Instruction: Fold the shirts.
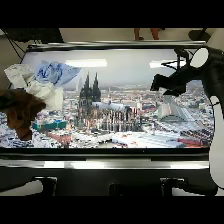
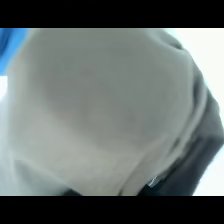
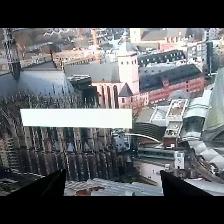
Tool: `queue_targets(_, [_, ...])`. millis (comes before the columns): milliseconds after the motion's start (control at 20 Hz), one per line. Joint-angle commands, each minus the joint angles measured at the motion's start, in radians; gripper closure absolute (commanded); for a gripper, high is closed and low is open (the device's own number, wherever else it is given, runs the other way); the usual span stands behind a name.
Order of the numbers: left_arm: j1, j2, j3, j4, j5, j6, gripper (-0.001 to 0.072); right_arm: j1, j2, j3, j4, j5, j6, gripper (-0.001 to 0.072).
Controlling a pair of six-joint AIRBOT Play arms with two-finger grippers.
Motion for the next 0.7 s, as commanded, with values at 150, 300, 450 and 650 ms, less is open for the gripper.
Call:
queue_targets(150, [-0.364,0.476,-0.008,-0.130,0.084,-0.056,0.0667,0.000,0.055,0.002,0.000,0.014,-0.003,0.0036])
queue_targets(300, [-0.669,0.522,-0.071,-0.129,0.065,-0.098,0.0667,0.000,0.107,0.002,0.000,0.033,-0.003,0.0036])
queue_targets(450, [-0.931,0.479,-0.163,-0.129,0.130,-0.144,0.0667,0.000,0.167,0.002,-0.008,0.088,-0.003,0.0035])
queue_targets(650, [-1.147,0.344,-0.278,-0.129,0.212,-0.161,0.0667,0.000,0.226,0.002,-0.082,0.156,-0.015,0.0035])
